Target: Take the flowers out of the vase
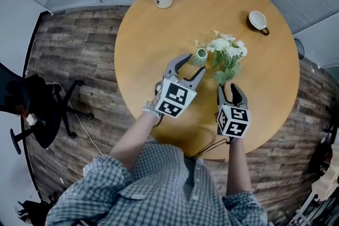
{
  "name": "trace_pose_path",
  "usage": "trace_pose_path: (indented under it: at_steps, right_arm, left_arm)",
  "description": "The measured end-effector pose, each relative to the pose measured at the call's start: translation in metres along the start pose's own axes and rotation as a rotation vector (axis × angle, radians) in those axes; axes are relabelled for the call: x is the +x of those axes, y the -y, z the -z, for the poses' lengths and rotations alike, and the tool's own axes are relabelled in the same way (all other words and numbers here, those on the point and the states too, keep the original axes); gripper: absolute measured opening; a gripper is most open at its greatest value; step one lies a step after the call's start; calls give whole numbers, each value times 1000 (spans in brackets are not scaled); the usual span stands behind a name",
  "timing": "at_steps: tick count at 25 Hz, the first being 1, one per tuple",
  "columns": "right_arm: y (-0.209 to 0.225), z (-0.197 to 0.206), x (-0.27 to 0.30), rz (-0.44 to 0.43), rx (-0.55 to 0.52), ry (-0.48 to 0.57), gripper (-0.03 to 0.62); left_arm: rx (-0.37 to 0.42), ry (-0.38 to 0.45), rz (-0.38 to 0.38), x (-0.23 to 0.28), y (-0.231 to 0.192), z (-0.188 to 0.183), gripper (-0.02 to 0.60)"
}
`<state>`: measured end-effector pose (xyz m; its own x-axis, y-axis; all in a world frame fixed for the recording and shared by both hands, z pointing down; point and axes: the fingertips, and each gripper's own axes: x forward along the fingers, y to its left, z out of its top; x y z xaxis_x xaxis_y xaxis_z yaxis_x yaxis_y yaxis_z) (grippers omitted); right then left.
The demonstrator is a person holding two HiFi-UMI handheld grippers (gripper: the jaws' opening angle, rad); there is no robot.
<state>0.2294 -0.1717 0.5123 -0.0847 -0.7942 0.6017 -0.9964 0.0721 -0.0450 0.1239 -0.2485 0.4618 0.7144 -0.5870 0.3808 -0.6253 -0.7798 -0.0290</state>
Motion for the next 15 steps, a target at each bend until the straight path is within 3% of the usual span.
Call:
trace_pose_path:
  at_steps: [7,12,15]
  right_arm:
    - [-8,-28,-41,14,18,122,158]
    - [-13,-55,-75,48,43,236,40]
    - [-20,-67,-92,22,76,290,26]
  left_arm:
    - [14,58,16,-27,6,-25,180]
    - [42,91,40,-49,13,-46,139]
    - [50,124,31,-65,15,-59,117]
